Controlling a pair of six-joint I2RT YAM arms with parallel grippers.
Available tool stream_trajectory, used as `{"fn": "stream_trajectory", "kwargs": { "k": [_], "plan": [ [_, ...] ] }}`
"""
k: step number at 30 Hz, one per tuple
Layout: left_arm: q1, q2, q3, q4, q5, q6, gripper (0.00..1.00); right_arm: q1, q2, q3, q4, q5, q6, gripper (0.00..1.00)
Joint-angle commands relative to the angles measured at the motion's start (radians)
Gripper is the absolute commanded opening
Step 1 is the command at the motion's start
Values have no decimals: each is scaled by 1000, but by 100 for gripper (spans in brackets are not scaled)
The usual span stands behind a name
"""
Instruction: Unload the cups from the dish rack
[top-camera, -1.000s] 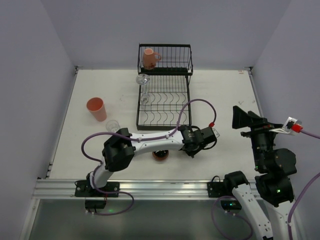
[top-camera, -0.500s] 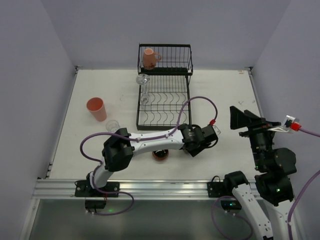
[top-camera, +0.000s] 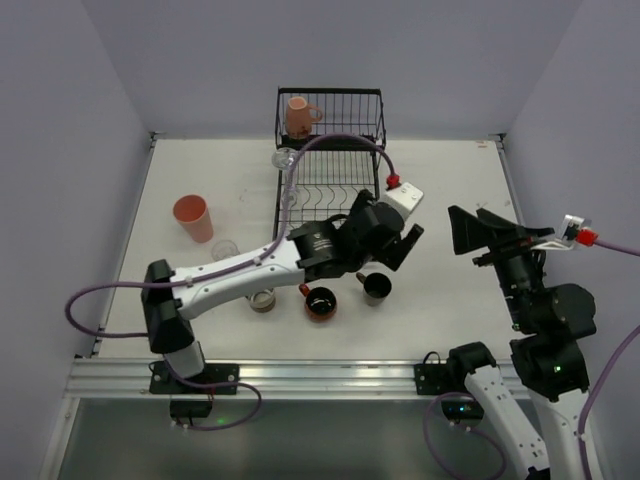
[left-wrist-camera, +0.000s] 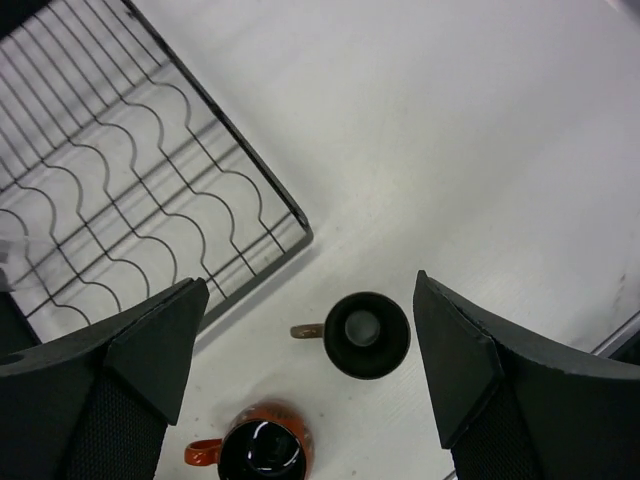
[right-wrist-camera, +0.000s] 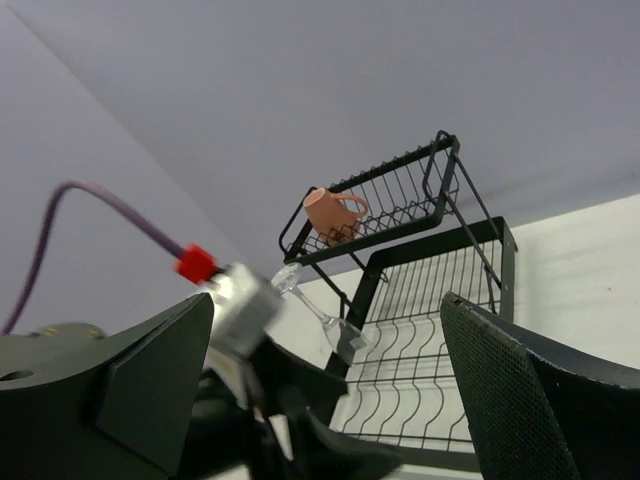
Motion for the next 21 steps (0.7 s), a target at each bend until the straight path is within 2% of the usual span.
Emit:
{"fn": "stream_trajectory", "kwargs": {
  "k": [1,4,8,10,12,14,17,18,20,21],
  "plan": [
    [18,-188,-89,200,-124,-16,91,-1,29,46,69,-69,-13,98],
    [29,-358,-230,310,-181,-17,93,-1,77,66,80,-144,-22,96],
    [47,-624,-391,411,-230,-11,94,1,235,112,88,-308,-35,92],
    [52,-703,-463,411,-252,-9,94,2,300,138,138,-427,-26,91],
    [66,-814,-524,395,-241,-34,96,22,404,179,167,-480,-27,87],
    [74,-927,-560,372,-230,-49,96,50,525,224,180,-457,-76,86],
    [75,-1048,-608,297,-310,-52,97,117,669,360,137,-370,-195,82],
    [75,-1073,-621,274,-369,-54,97,143,770,447,120,-357,-226,82],
    [75,-1147,-673,243,-404,-52,97,156,867,529,117,-357,-292,81],
    [77,-1165,-690,238,-419,-46,97,160,962,621,98,-353,-305,80]
  ]
}}
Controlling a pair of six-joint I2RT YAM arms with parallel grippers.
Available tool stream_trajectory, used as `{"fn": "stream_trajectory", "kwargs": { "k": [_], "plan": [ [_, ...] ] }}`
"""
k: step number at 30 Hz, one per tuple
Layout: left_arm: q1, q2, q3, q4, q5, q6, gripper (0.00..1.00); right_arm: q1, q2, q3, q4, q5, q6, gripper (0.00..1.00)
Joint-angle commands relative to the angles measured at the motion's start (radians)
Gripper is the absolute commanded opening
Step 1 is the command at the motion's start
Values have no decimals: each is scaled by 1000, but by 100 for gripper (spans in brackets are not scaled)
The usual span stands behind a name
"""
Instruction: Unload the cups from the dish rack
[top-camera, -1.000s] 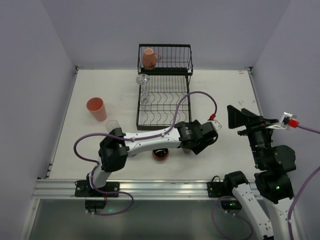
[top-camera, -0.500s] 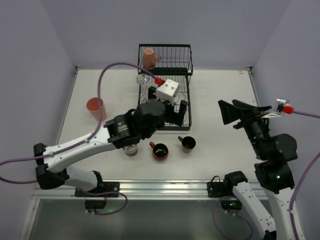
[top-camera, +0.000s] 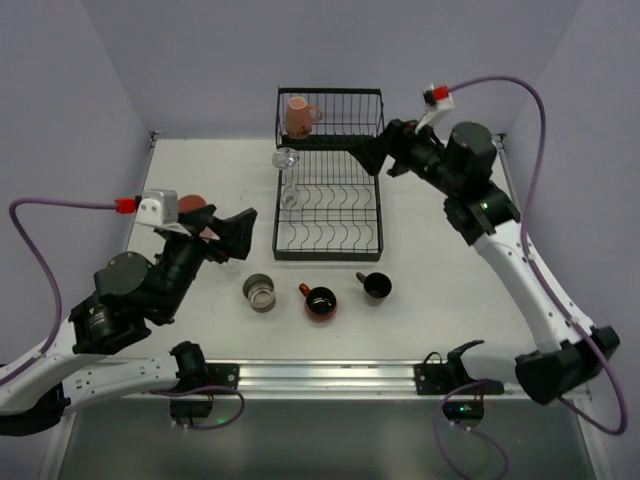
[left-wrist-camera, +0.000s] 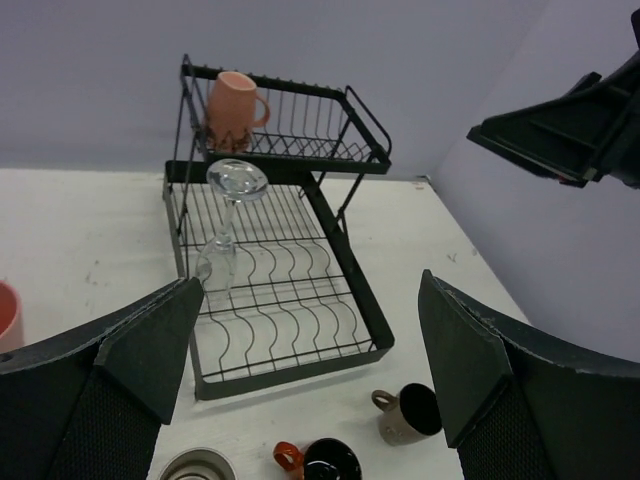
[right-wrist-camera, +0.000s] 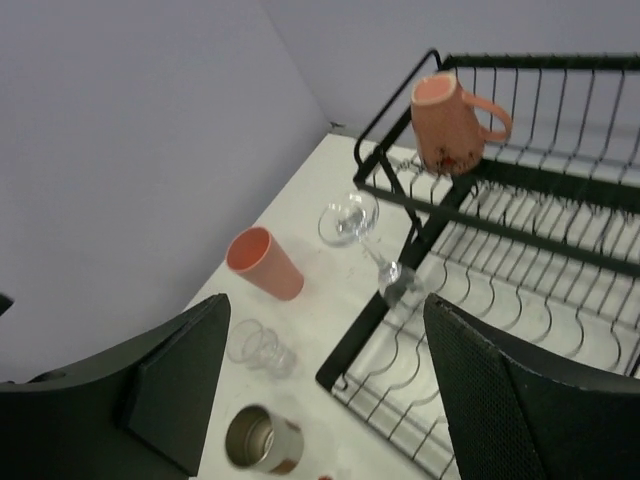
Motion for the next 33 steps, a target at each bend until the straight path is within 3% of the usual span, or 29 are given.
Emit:
{"fn": "stream_trajectory", "kwargs": {
  "k": [1,6,10,15,17,24,33],
  "plan": [
    [4,-74,-71,-66,-122,-5,97,20,174,212,-10,18,-147,80],
    [4,-106,-146,-98,-226,41,97,26,435,508,-47,67,-211,76],
    [4,-108,-249,50,-200,137,97,31,659,700,-47,32,-244,75],
    [7,-40,-244,35,-225,164,98,62,905,1039,-100,21,-330,87],
    [10,-37,-261,61,-228,182,98,60,987,1097,-73,17,-330,94],
    [64,-7,-286,74,-208,190,100,95,1156,1186,63,76,-396,99],
    [122,12,-287,67,-137,178,100,117,1267,1217,128,156,-451,99]
  ]
}}
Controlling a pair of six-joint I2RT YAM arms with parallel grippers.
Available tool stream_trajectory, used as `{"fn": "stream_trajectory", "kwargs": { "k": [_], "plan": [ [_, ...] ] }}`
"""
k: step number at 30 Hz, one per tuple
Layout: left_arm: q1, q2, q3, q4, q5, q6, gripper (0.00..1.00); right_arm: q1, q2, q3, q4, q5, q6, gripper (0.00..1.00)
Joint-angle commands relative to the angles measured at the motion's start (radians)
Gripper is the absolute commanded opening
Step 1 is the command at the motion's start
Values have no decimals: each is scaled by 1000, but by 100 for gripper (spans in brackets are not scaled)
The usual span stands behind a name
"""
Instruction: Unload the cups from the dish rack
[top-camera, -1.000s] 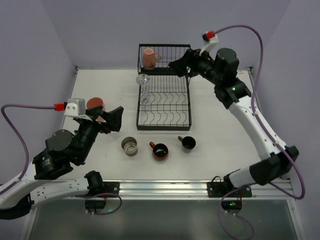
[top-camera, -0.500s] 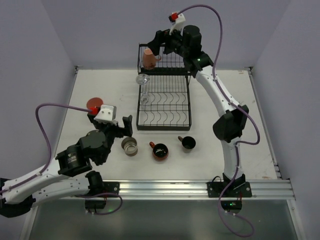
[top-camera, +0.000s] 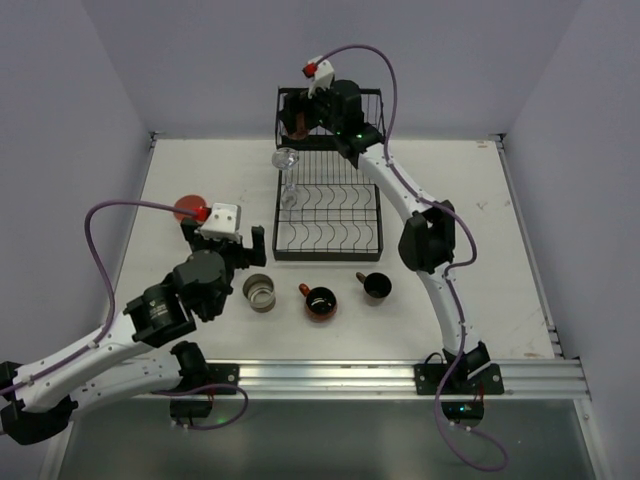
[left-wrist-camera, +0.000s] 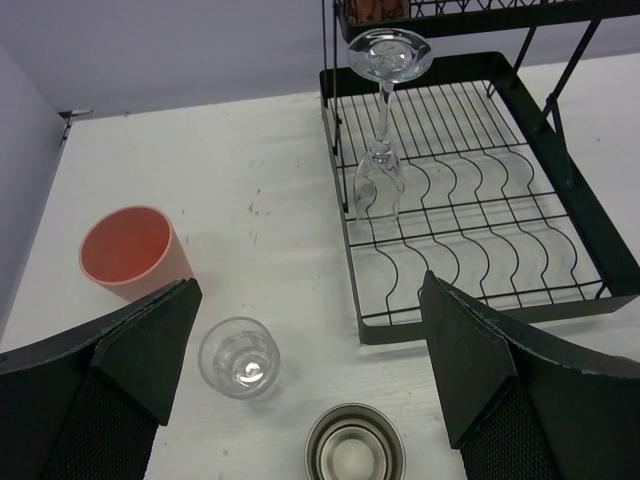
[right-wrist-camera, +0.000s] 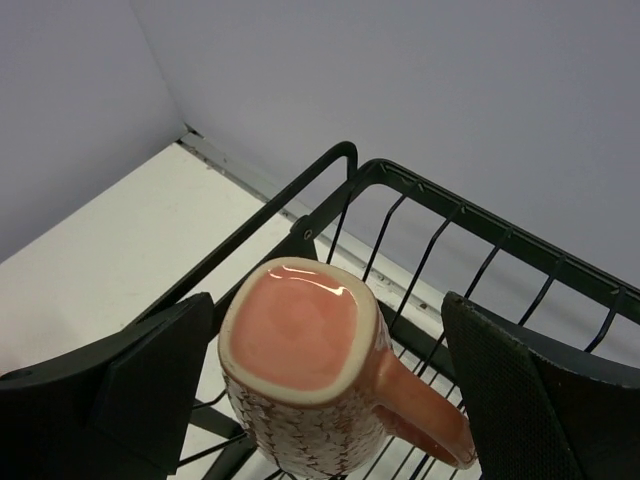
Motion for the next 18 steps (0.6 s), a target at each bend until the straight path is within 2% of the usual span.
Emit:
{"fn": "stream_trajectory", "kwargs": {
  "k": [1,3,6,7,8,13,14,18],
  "plan": [
    [10,-16,-6,47,16,9,100,6,8,57,85,38,-44,99],
    [13,-15,-8,49,19,12,100,6,17,57,85,32,-44,98],
    [19,-9,-8,50,24,13,100,6,23,40,85,31,-41,88],
    [20,-7,-8,50,24,13,100,7,20,31,108,34,-41,84],
    [20,-6,-8,52,24,15,100,6,9,11,117,37,-39,72],
    [27,-6,-8,55,28,13,100,6,-70,-102,194,47,-26,50],
    [28,-4,-8,55,31,12,100,4,-90,-109,210,44,-16,42],
    [28,-3,0,55,41,4,100,-5,-133,-119,267,35,59,27]
  ]
}}
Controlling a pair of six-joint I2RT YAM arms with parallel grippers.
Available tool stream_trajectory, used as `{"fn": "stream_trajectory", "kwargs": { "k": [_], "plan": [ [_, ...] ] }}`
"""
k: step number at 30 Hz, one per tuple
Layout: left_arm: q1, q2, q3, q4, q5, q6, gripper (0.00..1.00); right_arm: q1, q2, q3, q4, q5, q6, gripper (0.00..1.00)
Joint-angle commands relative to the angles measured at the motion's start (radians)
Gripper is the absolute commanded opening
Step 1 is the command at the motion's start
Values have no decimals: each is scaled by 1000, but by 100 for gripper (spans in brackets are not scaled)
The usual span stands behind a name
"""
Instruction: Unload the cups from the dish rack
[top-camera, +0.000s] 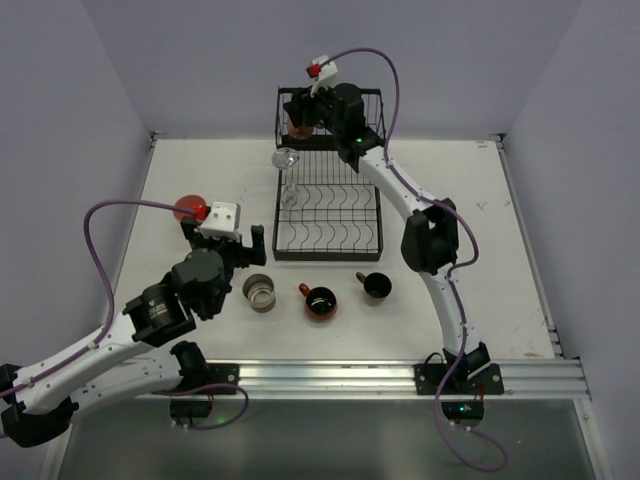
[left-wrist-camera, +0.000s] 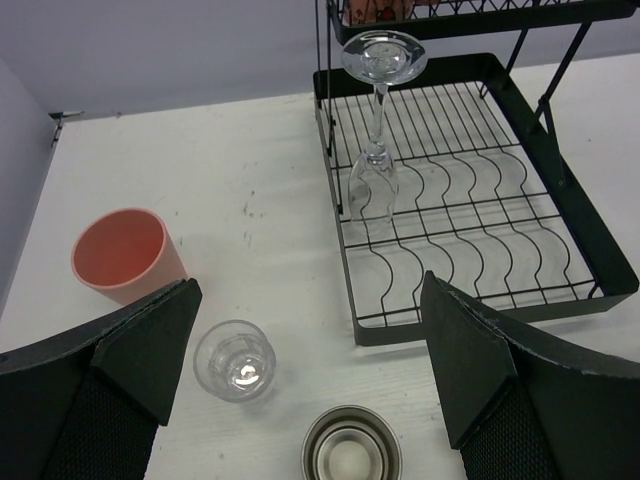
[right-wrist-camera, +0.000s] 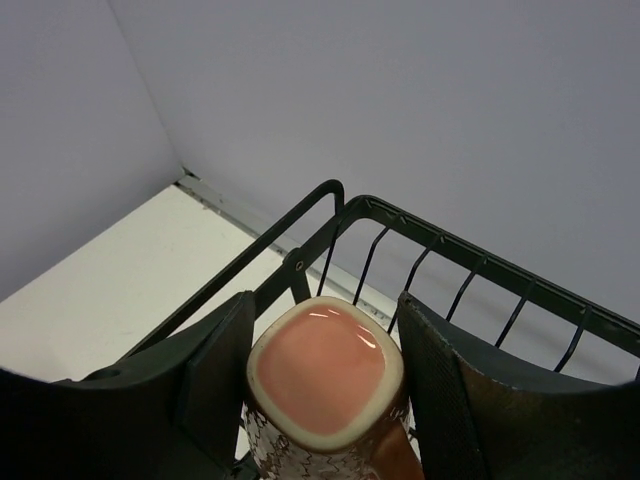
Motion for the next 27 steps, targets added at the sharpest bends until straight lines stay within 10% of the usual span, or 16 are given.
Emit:
{"fn": "stream_trajectory", "kwargs": {
  "k": [1,14,27],
  "plan": [
    [7,-2,1,49,5,2,100,-9,-108,-11,100,4,79,23],
    [7,47,54,104,144,-76,99,-90,-281,-155,163,19,258,11],
    [71,415,234,629,532,-336,92,-249,-443,-264,247,-148,815,12]
  ]
}}
